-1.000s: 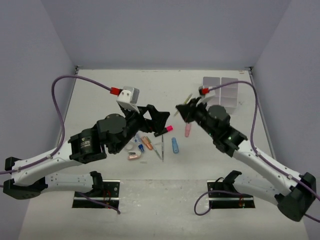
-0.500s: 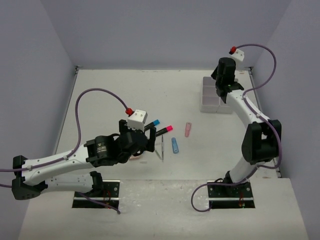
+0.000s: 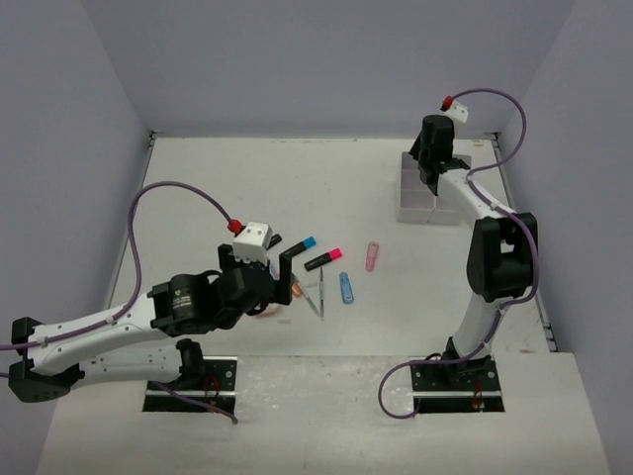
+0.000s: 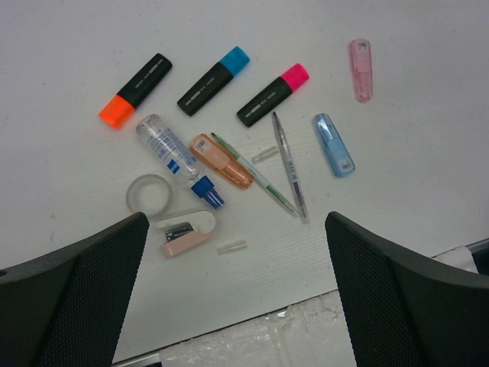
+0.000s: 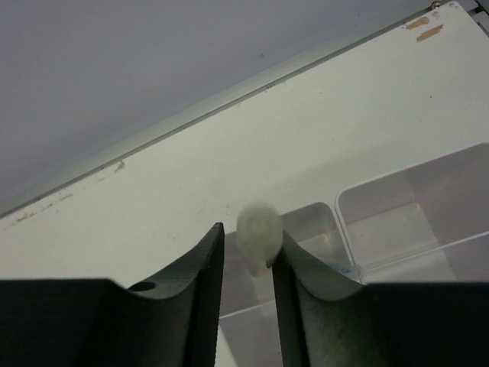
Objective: Sort the stationery into containers
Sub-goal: Place the pen in the storage box, then pick up the pen from the center of the board.
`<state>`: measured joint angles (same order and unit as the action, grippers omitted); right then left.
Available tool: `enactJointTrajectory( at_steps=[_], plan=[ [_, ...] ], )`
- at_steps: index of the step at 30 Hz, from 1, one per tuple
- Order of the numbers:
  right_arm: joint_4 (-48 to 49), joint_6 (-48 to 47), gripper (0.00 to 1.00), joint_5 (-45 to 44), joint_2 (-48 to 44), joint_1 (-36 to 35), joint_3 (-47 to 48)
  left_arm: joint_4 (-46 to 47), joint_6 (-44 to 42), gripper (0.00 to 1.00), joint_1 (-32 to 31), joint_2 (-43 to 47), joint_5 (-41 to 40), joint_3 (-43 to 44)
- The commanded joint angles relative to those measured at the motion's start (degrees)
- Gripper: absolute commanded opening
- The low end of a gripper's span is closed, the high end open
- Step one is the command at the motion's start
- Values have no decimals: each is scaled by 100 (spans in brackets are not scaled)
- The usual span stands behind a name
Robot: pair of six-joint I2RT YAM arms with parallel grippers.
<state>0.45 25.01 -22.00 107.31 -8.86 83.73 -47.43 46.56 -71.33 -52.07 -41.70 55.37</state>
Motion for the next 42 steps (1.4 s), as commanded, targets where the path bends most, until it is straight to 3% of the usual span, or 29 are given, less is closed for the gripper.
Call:
enactJointTrajectory(
  at_steps=[1, 3, 6, 10, 15, 19, 27, 31, 42],
  plan=[
    [239, 11, 39, 164, -124, 34, -121, -603, 378, 100, -4, 154, -542, -36],
    [88, -8, 50, 224, -143, 34, -8, -816, 496, 100, 6, 133, -661, -8],
    [-222, -15, 55, 361, -265, 18, 154, -1139, 726, 100, 23, 101, -791, 34],
    [-704, 187, 47, 280, -1137, -368, -225, -1362, 951, 100, 23, 180, -917, 44],
    [-1716, 607, 41, -125, -2599, -1839, -1307, -1416, 828, 100, 23, 109, -1115, 160],
    [-2260, 1141, 36, 91, -2827, -2806, -1827, -1616, 952, 100, 23, 0, -1222, 191],
    [-2780, 2216, 35, 442, -2017, -4434, -2215, -1511, 1020, 100, 23, 17, -1176, 58],
    [-2968, 2328, 35, 600, -1309, -4749, -1843, -1376, 938, 100, 15, 186, -1050, -2],
    [-2873, 2483, 31, 793, -581, -4959, -1702, -1014, 609, 100, -12, 626, -821, -150]
  ],
)
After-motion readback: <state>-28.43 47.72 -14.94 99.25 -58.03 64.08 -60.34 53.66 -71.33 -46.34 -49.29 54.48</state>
